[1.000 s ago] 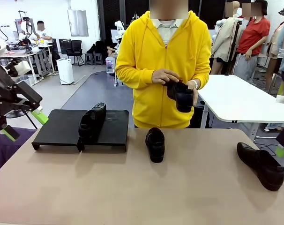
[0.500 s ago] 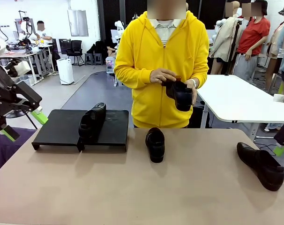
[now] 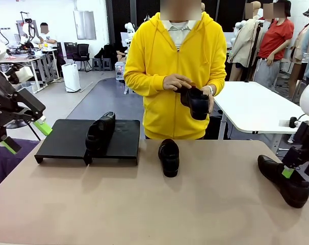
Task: Organize the shoes by placing them on the stand.
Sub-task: Pick up one Shoe and place it in the middle of the table.
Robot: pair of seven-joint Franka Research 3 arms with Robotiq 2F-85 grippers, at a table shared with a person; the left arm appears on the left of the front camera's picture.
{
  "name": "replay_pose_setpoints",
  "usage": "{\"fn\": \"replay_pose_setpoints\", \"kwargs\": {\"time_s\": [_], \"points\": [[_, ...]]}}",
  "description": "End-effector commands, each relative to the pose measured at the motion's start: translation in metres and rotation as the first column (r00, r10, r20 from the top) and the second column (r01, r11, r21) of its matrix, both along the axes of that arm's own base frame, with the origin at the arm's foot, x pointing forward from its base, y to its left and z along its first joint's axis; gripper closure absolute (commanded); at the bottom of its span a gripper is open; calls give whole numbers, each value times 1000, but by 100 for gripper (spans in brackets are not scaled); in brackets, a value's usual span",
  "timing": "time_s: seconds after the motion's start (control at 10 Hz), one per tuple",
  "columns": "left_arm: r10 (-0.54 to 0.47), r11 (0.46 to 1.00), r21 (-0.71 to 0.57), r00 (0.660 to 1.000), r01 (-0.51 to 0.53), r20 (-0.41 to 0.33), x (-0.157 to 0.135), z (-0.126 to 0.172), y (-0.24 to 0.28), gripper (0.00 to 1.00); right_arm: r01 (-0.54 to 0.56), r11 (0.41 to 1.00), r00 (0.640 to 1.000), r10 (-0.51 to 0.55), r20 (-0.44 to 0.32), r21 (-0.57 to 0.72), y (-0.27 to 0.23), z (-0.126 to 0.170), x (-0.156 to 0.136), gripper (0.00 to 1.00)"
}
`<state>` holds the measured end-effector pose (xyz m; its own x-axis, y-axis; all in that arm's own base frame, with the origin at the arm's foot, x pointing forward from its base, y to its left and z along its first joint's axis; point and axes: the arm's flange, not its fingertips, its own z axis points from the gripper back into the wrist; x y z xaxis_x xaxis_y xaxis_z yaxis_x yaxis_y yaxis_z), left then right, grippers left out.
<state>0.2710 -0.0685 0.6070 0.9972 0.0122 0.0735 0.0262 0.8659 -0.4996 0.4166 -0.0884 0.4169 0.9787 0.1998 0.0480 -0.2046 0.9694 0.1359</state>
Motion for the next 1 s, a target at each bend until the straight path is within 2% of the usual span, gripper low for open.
{"fn": "replay_pose_setpoints", "kwargs": {"time_s": [0.0,0.2,0.5,0.9], "points": [[-11,1000,0,1000,11,2,-2,0,4,0,-32,999,999,31,26,40,-3,-1,11,0],[-11,1000,0,1000,11,2,-2,0,4,0,-10,997,1000,11,-16,79,-3,-12,15,0],[-11,1000,0,1000,11,2,-2,0,4,0,8,993,1000,-6,-17,115,-1,-32,15,0],[-11,1000,0,1000,11,2,-2,0,4,0,-41,998,998,38,52,52,-8,-40,17,0]]}}
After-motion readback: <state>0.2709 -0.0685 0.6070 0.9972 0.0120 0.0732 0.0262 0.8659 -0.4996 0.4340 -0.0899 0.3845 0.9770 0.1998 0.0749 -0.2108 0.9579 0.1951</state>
